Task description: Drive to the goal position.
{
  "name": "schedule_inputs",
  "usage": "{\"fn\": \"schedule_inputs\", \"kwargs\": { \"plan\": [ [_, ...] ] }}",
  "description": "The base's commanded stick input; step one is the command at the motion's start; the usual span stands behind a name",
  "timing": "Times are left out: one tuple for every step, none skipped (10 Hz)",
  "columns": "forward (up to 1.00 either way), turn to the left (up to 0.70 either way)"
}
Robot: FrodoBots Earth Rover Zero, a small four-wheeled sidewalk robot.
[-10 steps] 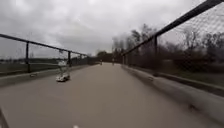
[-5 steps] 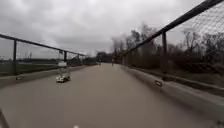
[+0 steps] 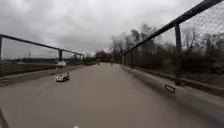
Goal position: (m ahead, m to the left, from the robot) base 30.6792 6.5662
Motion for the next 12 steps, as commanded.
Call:
{"fn": "schedule_inputs", "kwargs": {
  "plan": [
    [1.00, 0.12],
    [1.00, 0.38],
    [1.00, 0.34],
    [1.00, 0.09],
    [1.00, 0.00],
    [1.00, 0.00],
    [1.00, 0.00],
    [1.00, 0.00],
    [1.00, 0.00],
    [1.00, 0.00],
    [1.00, 0.00],
    [1.00, 0.00]
  ]
}}
